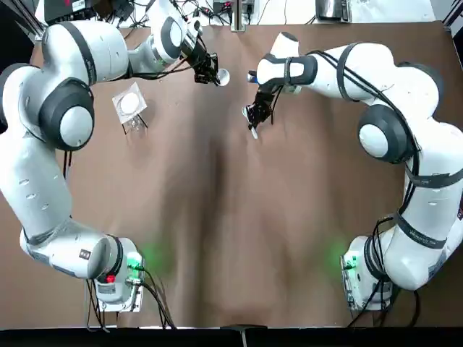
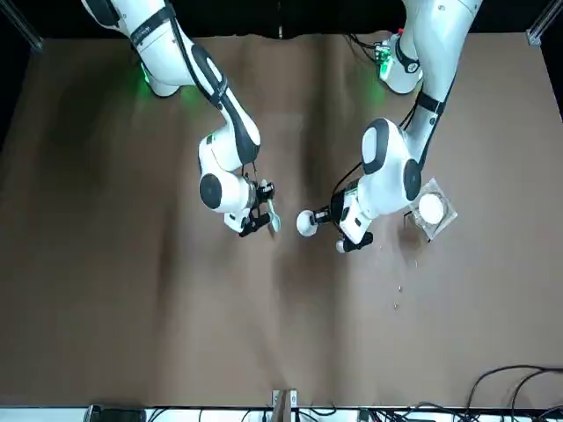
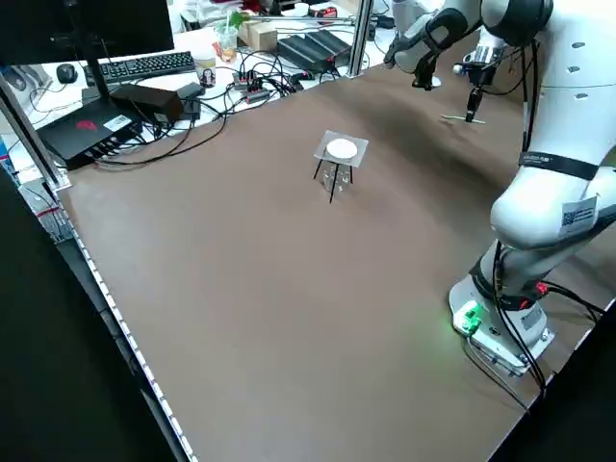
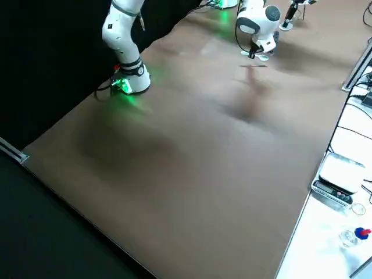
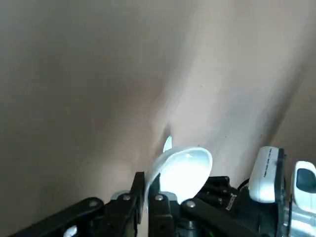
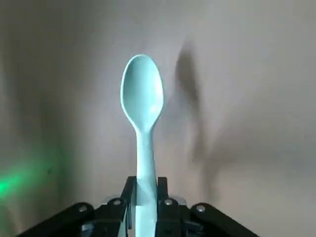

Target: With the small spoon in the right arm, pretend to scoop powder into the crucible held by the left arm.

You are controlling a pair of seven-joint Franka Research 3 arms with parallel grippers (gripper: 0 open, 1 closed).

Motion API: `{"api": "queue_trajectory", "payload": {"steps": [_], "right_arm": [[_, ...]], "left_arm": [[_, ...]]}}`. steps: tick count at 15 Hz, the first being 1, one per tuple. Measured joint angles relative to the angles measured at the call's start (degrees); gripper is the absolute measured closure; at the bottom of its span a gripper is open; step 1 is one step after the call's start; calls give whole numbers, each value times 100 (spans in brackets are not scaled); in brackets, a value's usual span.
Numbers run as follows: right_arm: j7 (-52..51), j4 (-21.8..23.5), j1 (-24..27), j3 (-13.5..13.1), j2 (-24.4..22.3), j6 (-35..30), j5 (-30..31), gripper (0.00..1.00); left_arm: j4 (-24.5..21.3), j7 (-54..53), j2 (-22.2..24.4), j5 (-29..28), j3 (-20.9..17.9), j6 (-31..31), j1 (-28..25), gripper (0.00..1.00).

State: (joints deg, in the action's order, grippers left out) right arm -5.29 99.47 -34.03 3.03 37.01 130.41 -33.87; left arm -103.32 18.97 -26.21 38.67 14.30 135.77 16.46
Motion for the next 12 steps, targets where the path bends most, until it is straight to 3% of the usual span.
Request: {"api": "queue_trajectory", "payload": {"steps": [7,12], "right_arm": [[9,-136,29,-126,-109,193,490,80],[49,-280,207,-162,-796,-608,487,80]], "left_arm": [[1,0,-35,0,19,0,27,93],[2,0,-80,0,24,0,131,93]]}}
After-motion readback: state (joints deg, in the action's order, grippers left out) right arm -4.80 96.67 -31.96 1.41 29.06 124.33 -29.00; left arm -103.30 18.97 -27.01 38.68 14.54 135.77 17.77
